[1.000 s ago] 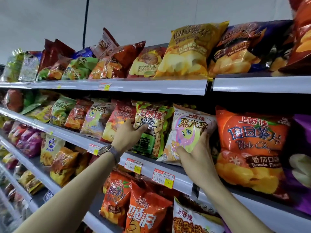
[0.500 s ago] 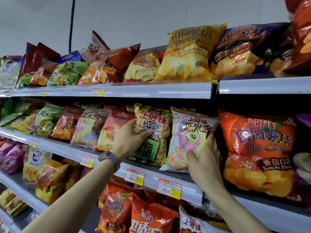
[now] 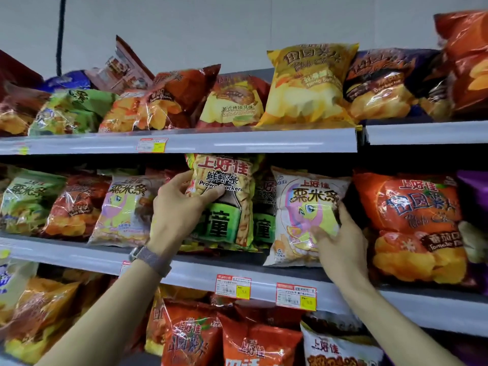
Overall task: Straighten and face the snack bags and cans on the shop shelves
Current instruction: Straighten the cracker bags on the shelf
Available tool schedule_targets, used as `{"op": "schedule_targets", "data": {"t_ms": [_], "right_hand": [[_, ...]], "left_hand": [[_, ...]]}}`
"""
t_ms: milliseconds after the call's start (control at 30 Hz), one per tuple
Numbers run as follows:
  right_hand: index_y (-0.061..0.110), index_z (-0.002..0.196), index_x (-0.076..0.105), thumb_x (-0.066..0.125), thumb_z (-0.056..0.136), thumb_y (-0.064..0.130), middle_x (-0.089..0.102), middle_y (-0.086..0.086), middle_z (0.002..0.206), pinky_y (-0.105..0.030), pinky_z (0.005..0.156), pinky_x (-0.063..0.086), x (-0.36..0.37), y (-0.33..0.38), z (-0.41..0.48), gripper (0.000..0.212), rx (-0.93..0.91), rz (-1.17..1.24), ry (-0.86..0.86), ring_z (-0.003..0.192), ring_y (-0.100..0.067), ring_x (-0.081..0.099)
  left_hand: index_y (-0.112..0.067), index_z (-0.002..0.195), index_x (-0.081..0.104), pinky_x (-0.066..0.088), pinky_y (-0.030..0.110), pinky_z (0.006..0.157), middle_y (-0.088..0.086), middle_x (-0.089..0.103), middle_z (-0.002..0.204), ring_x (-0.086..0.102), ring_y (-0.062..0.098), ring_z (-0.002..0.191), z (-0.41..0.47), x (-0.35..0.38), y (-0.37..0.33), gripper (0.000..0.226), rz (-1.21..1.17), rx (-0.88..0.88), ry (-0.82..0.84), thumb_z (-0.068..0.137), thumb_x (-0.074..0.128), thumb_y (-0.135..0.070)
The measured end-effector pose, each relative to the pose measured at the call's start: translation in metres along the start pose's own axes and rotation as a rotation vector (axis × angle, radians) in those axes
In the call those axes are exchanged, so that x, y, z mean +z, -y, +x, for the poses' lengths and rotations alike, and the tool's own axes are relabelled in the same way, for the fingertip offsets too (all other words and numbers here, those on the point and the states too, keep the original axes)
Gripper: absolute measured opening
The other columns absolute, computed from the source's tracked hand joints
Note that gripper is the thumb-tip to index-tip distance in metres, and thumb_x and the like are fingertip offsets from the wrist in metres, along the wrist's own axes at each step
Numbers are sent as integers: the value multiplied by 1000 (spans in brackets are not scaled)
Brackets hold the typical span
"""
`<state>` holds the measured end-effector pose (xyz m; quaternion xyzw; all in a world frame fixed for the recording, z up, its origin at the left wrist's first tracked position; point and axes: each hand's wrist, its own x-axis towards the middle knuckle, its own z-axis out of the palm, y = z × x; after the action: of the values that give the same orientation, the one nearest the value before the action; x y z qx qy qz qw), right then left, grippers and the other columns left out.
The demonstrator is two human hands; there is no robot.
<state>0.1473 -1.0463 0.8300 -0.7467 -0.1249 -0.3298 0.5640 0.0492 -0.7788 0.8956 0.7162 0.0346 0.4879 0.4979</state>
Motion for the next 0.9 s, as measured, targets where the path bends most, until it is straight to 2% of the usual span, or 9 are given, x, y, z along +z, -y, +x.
{"op": "schedule_targets", "data": {"t_ms": [133,200,233,333,467,533,600,733,900], "right_hand": [[27,162,34,76,94,24,54,4,154,-51,116,45,22,13,-4,80,-49,12,-49,138,-24,55],[23,164,30,75,96,21,47,2,159,-50,119,41,36,25,-7,81,-72,36,-71,141,-25,51],[21,164,28,74,96,19,45,2,159,-49,119,40,43,31,-9,82,-87,55,-80,142,-24,49],[18,165,25,72,98,15,42,0,159,-48,121,38,67,46,-16,82,-109,66,-99,145,-24,43],[15,166,24,72,97,14,36,-1,163,-48,123,33,92,55,-26,83,-113,9,-76,149,-24,37],[15,165,25,73,96,16,35,-1,163,-50,122,34,104,57,-30,85,-120,-12,-66,149,-24,39],[17,165,26,75,95,17,35,1,161,-50,120,37,112,59,-34,85,-138,-7,-53,147,-23,42],[21,165,26,76,96,27,34,7,157,-41,117,42,114,65,-37,86,-169,-12,27,140,-17,46],[17,164,29,76,95,32,39,8,148,-39,112,47,87,58,-37,85,-163,-30,117,128,-14,51]], "left_hand": [[-29,114,78,65,41,81,-12,81,97,79,11,89,-4,-32,13,47,-121,-8,12,73,94,-44],[-26,111,78,64,37,77,-9,82,96,79,15,90,-7,-46,17,37,-175,-5,20,77,92,-33],[-25,110,78,64,39,79,-7,82,97,80,16,90,-8,-52,19,35,-185,-5,28,78,91,-30],[-24,111,78,64,49,84,-4,82,97,80,19,90,-8,-64,23,34,-202,-12,51,79,91,-29],[-22,115,77,64,44,81,-5,82,98,80,16,90,-15,-71,31,40,-228,-14,56,78,90,-30],[-21,117,76,63,41,80,-4,82,98,79,16,92,-18,-72,34,46,-246,-18,70,76,91,-32],[-21,120,75,64,45,83,-2,82,101,79,18,94,-20,-71,39,52,-249,-27,109,74,93,-37],[-28,120,74,62,54,91,-2,81,109,78,22,101,-22,-64,43,61,-292,-50,145,66,94,-50],[-28,123,71,61,52,93,-10,80,107,77,16,103,-32,-48,34,57,-333,-37,192,73,95,-43]]}}
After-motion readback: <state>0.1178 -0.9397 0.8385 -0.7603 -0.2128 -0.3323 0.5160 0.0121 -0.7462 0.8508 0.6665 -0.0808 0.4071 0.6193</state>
